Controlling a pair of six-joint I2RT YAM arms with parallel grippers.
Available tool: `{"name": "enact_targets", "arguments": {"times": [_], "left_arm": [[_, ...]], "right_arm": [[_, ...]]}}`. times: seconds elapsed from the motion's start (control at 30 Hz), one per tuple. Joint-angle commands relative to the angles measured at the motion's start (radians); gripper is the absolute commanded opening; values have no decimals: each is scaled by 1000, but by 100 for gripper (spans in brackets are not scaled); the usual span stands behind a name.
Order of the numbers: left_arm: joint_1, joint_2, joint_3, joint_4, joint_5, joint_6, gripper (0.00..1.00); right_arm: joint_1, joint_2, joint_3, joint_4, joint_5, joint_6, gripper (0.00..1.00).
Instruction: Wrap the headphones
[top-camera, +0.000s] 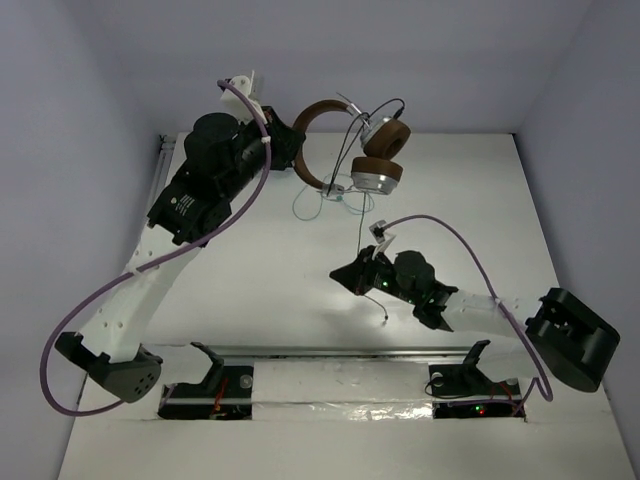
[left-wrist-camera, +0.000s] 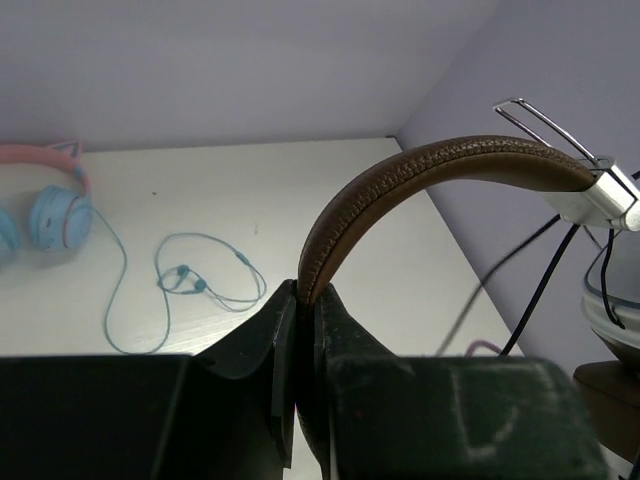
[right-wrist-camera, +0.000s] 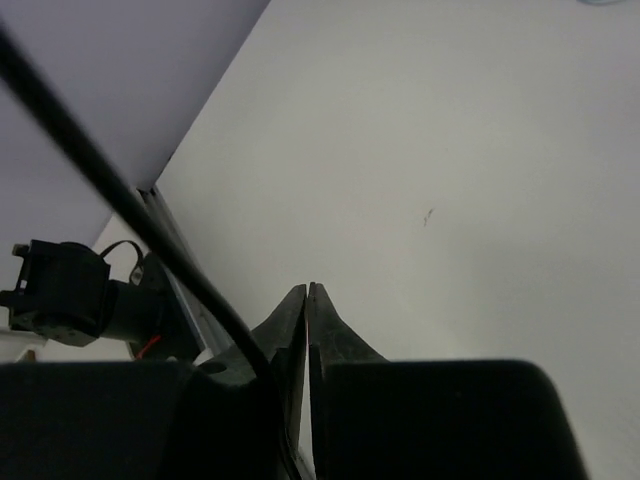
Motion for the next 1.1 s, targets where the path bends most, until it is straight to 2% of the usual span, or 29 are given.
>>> {"name": "enact_targets", "arguments": {"times": [0.0,0.1,0.43,0.63,0.8,0.93,1.07], "left_arm": [[61,5,-25,164,-53,-85,0],[92,18,-119,251,-36,-139,0],[111,54,-295,328,-294,-145,0],[111,42,-415,352,-461,-93,0],[101,-16,-619,392,-495,-119,0],[43,-51,-733,388,-552,-122,0],[-99,-90,-817,354,-625,-129,0]], "right_arm": [[56,-31,-3,-55,118,39,8],[111,0,20,-89,118,61,4],[343,48,113,-137,119,61,6],[492,19,276,-448,194,39,5],[564,-32,436,-739,213,4,0],[564,-98,548,-946,271,-68,0],[564,-172,640,-1080,400,-145,0]]}}
